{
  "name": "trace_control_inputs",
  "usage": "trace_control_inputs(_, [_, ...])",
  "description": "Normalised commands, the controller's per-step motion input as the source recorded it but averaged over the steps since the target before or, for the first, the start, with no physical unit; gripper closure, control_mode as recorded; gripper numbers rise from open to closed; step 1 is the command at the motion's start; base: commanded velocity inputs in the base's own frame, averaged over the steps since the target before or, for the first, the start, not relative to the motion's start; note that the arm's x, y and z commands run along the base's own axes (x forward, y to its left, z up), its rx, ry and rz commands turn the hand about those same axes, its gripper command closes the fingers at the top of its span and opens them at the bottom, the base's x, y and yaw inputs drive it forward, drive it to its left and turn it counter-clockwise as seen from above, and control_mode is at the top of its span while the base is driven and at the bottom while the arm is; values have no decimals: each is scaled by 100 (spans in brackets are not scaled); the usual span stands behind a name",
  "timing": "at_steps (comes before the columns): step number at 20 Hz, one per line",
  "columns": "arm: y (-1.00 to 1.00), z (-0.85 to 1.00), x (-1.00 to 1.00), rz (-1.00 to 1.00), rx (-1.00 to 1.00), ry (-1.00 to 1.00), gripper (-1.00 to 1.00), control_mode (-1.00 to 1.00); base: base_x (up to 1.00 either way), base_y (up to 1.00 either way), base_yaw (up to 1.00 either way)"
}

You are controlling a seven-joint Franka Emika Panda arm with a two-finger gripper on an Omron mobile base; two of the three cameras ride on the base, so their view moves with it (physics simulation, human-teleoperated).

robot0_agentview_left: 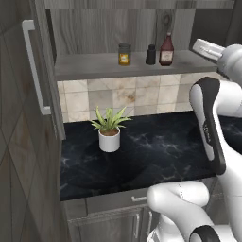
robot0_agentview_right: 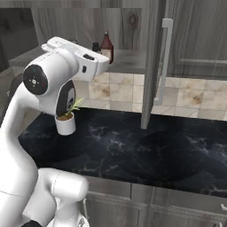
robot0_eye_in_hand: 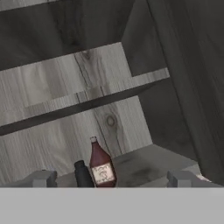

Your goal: Collect the turmeric, ketchup, and shaker from the cabinet and place them next to the stove.

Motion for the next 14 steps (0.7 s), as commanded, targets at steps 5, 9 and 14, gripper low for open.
trace_control_inputs(5, [0,1,10,0,0,18,-100,-100,0,0,0])
trace_control_inputs(9, [0,-1,18,0,0,18,-100,-100,0,0,0])
trace_control_inputs(14, [2,-7,10,0,0,8,-100,-100,0,0,0])
